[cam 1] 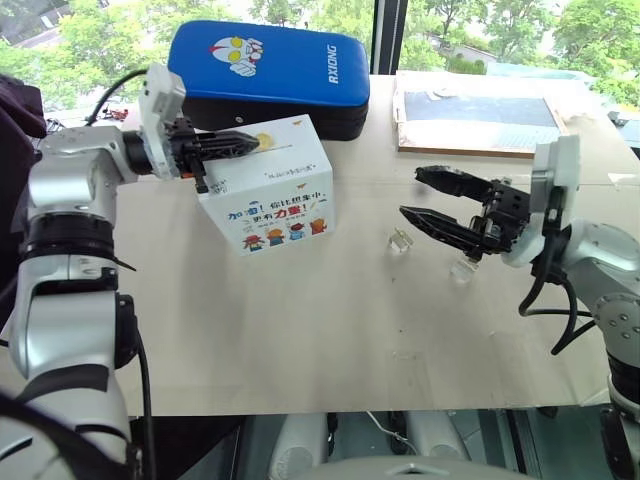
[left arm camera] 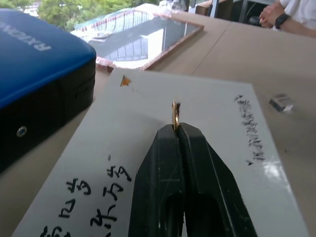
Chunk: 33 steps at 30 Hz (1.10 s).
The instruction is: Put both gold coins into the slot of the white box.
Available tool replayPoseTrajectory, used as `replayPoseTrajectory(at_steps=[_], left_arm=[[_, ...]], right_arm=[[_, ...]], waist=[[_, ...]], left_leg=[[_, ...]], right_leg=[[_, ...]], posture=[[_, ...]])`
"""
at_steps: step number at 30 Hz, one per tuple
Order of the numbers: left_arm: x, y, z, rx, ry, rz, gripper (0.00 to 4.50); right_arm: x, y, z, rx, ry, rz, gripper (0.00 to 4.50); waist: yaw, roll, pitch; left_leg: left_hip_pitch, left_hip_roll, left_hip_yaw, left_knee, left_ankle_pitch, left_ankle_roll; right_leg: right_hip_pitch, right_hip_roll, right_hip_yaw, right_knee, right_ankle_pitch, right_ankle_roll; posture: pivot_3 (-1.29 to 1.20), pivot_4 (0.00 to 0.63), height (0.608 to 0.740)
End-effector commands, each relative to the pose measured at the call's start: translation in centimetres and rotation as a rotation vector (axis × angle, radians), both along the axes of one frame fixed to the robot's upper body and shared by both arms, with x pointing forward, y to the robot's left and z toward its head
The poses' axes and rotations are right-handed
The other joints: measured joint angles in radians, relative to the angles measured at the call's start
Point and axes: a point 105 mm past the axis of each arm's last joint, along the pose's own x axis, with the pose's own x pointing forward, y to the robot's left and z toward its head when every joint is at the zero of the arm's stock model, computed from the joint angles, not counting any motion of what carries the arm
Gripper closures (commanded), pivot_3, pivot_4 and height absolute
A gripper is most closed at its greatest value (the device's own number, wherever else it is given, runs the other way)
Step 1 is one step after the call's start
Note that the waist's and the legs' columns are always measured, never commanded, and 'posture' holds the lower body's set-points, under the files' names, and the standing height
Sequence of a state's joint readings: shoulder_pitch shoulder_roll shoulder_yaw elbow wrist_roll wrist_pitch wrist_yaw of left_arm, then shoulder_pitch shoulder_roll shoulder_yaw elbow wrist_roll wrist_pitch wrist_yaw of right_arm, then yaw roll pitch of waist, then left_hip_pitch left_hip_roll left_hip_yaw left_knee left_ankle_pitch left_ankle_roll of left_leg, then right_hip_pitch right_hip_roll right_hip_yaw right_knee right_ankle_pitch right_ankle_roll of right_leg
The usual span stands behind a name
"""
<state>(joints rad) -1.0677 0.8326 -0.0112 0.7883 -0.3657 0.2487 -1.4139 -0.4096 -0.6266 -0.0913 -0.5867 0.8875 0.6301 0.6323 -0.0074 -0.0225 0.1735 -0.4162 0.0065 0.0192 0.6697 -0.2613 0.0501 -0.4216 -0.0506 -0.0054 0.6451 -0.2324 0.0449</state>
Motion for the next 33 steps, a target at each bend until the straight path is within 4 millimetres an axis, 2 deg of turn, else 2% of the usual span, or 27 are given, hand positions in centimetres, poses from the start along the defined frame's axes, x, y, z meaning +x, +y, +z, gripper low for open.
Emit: replayPoseTrajectory(at_steps=[1, 12, 21, 33], left_arm=[[0.3, 0.3, -0.3, 0.064, -0.010, 0.000, 4.50], [-0.3, 0.7, -1.1, 0.205, 0.028, -0.089, 4.50], [1.0, 0.6, -1.6, 0.260, 0.008, -0.026, 4.50], [1.2, 0.4, -2.2, 0.296, 0.027, -0.033, 4.50]], right_arm=[[-0.9, 0.2, 0.9, 0.000, -0.046, 0.020, 1.47], [-0.8, 0.3, 0.9, 0.012, -0.039, 0.011, 1.47], [-0.9, 0.4, 0.8, 0.017, -0.041, -0.002, 1.47], [-0.9, 0.4, 1.0, 0.023, -0.053, -0.025, 1.47]], waist=[[0.000, 0.000, 0.000], [-0.005, 0.000, 0.000], [-0.003, 0.000, 0.000], [-0.004, 0.000, -0.001]], left_leg=[[0.000, 0.000, 0.000, 0.000, 0.000, 0.000], [0.001, 0.000, 0.000, 0.002, 0.000, 0.000], [0.001, 0.000, 0.000, 0.004, 0.000, 0.000], [0.002, 0.000, 0.000, 0.014, 0.000, 0.000]], right_leg=[[0.000, 0.000, 0.000, 0.001, 0.000, 0.000], [0.000, 0.000, 0.000, 0.003, 0.000, 0.000], [0.000, 0.000, 0.000, 0.007, 0.000, 0.000], [0.000, 0.000, 0.001, 0.017, 0.000, 0.000]], posture=[[0.00, 0.150, 0.740], [0.00, 0.150, 0.740], [0.00, 0.150, 0.740], [0.00, 0.150, 0.740]])
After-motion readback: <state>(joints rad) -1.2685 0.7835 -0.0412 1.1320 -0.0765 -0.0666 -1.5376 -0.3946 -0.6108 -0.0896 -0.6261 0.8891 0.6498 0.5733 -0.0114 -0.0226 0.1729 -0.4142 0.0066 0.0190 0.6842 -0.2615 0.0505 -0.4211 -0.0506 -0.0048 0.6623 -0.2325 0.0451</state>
